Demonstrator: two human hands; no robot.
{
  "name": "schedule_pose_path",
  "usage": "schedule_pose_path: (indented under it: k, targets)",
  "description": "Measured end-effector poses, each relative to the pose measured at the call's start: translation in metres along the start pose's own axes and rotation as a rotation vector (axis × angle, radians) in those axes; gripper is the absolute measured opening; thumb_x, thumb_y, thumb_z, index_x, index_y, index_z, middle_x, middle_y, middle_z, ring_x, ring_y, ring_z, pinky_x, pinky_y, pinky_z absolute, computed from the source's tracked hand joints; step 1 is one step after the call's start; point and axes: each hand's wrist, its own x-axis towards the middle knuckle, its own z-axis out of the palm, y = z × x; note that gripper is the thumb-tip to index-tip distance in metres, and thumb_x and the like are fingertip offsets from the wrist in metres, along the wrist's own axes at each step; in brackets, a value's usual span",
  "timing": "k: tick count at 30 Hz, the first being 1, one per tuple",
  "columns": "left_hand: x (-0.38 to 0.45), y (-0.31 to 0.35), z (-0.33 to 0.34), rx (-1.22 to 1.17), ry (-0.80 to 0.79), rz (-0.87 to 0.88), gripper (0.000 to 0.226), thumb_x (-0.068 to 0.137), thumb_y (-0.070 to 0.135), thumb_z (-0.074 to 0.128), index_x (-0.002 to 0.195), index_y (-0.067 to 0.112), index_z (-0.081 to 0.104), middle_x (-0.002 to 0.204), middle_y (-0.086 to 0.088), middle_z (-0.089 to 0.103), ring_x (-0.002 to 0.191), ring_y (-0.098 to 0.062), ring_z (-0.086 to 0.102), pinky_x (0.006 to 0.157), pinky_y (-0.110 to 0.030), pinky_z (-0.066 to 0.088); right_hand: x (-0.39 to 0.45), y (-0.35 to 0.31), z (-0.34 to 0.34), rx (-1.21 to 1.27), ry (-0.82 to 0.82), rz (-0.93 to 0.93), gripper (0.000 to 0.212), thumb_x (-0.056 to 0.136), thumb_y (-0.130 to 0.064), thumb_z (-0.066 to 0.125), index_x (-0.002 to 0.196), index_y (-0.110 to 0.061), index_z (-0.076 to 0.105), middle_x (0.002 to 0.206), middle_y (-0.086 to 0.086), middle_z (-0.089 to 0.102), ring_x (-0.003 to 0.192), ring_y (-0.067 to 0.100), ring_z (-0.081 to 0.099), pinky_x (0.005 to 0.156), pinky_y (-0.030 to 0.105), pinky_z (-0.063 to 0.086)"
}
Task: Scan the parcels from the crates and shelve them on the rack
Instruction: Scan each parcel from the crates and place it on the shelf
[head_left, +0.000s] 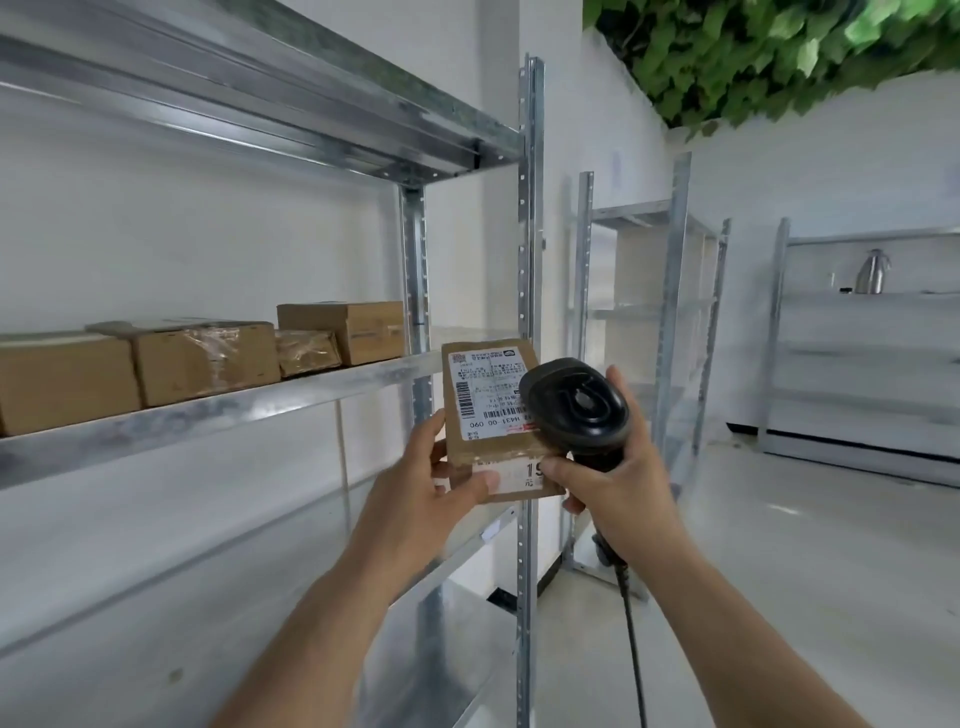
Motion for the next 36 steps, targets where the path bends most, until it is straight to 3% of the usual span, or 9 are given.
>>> schedule_pose_path:
  k: [2,5,9,13,17,21,28,32,36]
  targets:
    - [0.020,0.004,0.014,0.008,0.025,0.001,0.066,0.087,0.033,0.069,0.141,0.041,0.032,0.096,0.034,0.056,0.095,0.009,0.058,0.074,-0.008,0.042,0.028,0.008,-0.009,0.003,-0.035,-0.011,0.105,0.078,0.000,0.078,0.148,-0.051,0.020,0.114,-0.021,0.060,0.068,0.007,0.067,0.061,0.027,0.057]
    - [0.048,0.007,0.025,0.049,0.032,0.000,0.062,0.092,0.031,0.063,0.143,0.038,0.030,0.118,0.018,0.061,0.114,-0.007,0.058,0.088,-0.021,0.045,0.066,0.021,-0.013,0.025,-0.058,-0.018,0.104,0.078,0.003,0.076,0.152,-0.043,0.020,0.121,-0.013,0.059,0.069,0.007,0.067,0.060,0.027,0.057]
    - [0.084,0.006,0.021,0.104,0.046,-0.003,0.059,0.094,0.032,0.058,0.145,0.037,0.028,0.130,0.012,0.058,0.114,-0.010,0.057,0.094,-0.026,0.044,0.110,0.035,-0.002,0.066,-0.091,-0.027,0.103,0.078,0.006,0.074,0.154,-0.038,0.019,0.127,-0.003,0.060,0.072,0.014,0.066,0.058,0.034,0.056]
    - [0.123,-0.003,0.013,0.106,0.076,0.019,0.057,0.094,0.033,0.059,0.144,0.037,0.032,0.127,0.012,0.060,0.110,-0.009,0.059,0.088,-0.020,0.041,0.154,0.046,0.016,0.112,-0.109,-0.045,0.102,0.078,0.007,0.073,0.154,-0.036,0.019,0.125,0.002,0.062,0.069,0.019,0.067,0.058,0.039,0.058]
    - [0.159,-0.018,0.013,0.108,0.127,0.000,0.051,0.093,0.032,0.060,0.139,0.035,0.038,0.118,0.015,0.060,0.097,-0.004,0.060,0.075,-0.011,0.042,0.199,0.063,0.034,0.148,-0.166,-0.035,0.100,0.079,0.009,0.071,0.156,-0.031,0.021,0.118,0.007,0.065,0.056,0.016,0.059,0.051,0.033,0.055]
    - [0.199,-0.030,0.020,0.146,0.224,-0.028,0.035,0.092,0.030,0.063,0.123,0.029,0.046,0.121,0.010,0.063,0.093,-0.003,0.062,0.076,-0.017,0.047,0.245,0.088,0.049,0.201,-0.237,-0.019,0.099,0.080,0.008,0.071,0.156,-0.030,0.020,0.116,0.011,0.066,0.051,0.020,0.055,0.047,0.032,0.053]
    - [0.251,-0.029,0.037,0.318,0.384,-0.113,0.034,0.098,0.023,0.051,0.132,0.025,0.049,0.125,0.010,0.061,0.097,-0.006,0.056,0.068,-0.010,0.041,0.329,0.114,0.073,0.329,-0.424,0.007,0.090,0.081,0.009,0.070,0.153,-0.025,0.027,0.111,0.018,0.066,0.041,0.016,0.051,0.041,0.029,0.050]
    - [0.274,-0.030,0.045,0.464,0.572,-0.218,0.026,0.099,0.028,0.050,0.122,0.017,0.054,0.116,0.003,0.065,0.093,-0.011,0.056,0.077,-0.025,0.044,0.367,0.123,0.095,0.388,-0.551,0.020,0.066,0.082,0.008,0.069,0.136,-0.020,0.045,0.103,0.021,0.066,0.038,0.018,0.047,0.039,0.030,0.047]
    - [0.290,-0.037,0.046,0.676,0.702,-0.312,0.019,0.097,0.029,0.052,0.107,0.014,0.056,0.103,-0.001,0.069,0.091,-0.019,0.064,0.074,-0.032,0.050,0.388,0.130,0.123,0.376,-0.618,0.069,0.072,0.080,0.003,0.073,0.141,-0.019,0.041,0.108,0.017,0.067,0.034,0.019,0.048,0.039,0.029,0.046]
